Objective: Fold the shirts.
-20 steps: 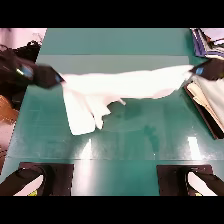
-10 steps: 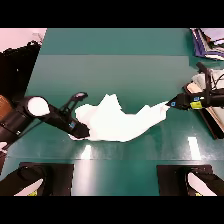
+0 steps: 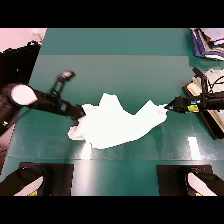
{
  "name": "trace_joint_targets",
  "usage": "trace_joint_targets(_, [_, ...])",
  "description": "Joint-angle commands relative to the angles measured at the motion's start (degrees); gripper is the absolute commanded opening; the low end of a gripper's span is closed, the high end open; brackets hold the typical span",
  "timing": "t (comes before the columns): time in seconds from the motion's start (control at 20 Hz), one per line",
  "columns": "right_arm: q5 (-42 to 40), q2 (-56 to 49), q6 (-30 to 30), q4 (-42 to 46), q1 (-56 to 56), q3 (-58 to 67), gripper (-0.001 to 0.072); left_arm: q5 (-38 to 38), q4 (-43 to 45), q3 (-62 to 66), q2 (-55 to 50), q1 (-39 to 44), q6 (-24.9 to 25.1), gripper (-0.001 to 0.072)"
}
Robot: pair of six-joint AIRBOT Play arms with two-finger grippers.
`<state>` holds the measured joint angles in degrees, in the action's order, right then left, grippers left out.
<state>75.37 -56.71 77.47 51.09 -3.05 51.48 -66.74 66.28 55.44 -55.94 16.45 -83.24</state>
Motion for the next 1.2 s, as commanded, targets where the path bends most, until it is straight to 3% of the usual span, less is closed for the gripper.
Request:
trace_joint_targets(0.0, [-0.1, 0.0, 0.0, 0.0, -0.1, -0.1, 0.0015, 1.9, 2.3, 2.8, -2.2, -8.5, 0.4, 0.0521])
trace_joint_targets(0.4, [0.2, 0.0, 0.0, 0.0, -0.1, -0.1, 0.0016, 1.2, -0.8, 2.4, -22.6, -9.0, 2.7, 0.0522])
trace_joint_targets(0.65, [0.0, 0.0, 0.0, 0.0, -0.1, -0.1, 0.0016, 1.6, -5.4, 2.4, -26.4, -9.0, 2.7, 0.0518])
trace_joint_targets(0.7, [0.0, 0.0, 0.0, 0.0, -0.1, -0.1, 0.0016, 1.6, -5.4, 2.6, -26.4, -9.0, 2.7, 0.0417])
trace_joint_targets(0.75, [0.0, 0.0, 0.0, 0.0, -0.1, -0.1, 0.0016, 1.3, -5.4, 2.9, -26.4, -9.0, 2.7, 0.022])
trace_joint_targets(0.8, [0.0, 0.0, 0.0, 0.0, -0.1, -0.1, 0.0016, 1.2, -5.4, 3.0, -26.4, -9.0, 2.7, 0.0081])
trace_joint_targets(0.85, [0.0, 0.0, 0.0, 0.0, -0.1, -0.1, 0.0016, 1.2, -5.3, 3.3, -26.3, -9.0, 2.7, 0.003])
trace_joint_targets(1.15, [-5.1, 0.0, 0.0, 0.1, 6.5, 0.0, 0.0016, -1.2, 0.0, 10.4, -22.0, -9.0, 2.6, 0.0029])
